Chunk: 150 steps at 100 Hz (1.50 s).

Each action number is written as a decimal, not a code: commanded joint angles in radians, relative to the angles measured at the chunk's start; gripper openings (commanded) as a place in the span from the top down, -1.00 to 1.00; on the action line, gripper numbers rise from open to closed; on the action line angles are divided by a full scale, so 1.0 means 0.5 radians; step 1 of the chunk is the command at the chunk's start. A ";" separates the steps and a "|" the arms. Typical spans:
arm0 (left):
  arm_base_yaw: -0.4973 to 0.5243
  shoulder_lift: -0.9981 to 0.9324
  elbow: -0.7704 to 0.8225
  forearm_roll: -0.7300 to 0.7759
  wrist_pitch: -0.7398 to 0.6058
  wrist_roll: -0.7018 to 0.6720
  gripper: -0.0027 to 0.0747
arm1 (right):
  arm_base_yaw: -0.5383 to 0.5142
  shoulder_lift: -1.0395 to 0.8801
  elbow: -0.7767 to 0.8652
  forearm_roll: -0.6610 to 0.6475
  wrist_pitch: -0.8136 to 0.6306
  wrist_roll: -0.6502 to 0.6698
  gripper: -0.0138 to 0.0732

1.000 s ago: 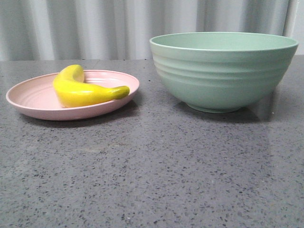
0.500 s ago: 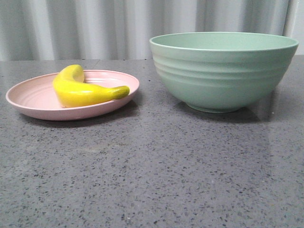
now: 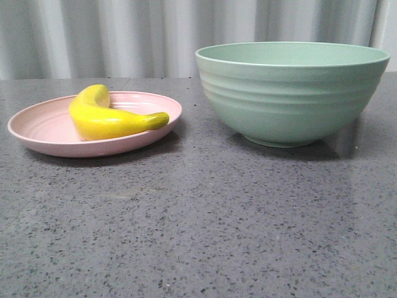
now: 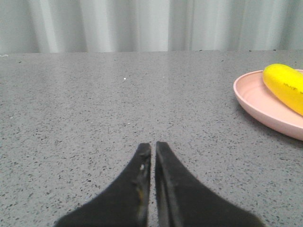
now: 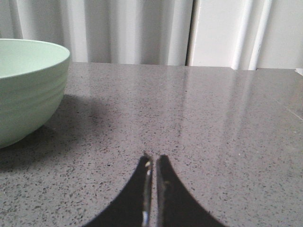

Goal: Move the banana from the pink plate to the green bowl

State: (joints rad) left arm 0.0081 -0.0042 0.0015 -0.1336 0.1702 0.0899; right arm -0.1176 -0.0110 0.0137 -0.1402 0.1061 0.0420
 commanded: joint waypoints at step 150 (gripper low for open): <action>0.003 -0.033 -0.066 -0.251 -0.161 -0.017 0.98 | -0.008 -0.020 -0.072 0.209 -0.103 -0.014 0.86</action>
State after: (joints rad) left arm 0.0081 -0.0042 -0.0009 -0.2400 0.1487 0.0899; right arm -0.1176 -0.0110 0.0137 -0.0560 0.1053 0.0420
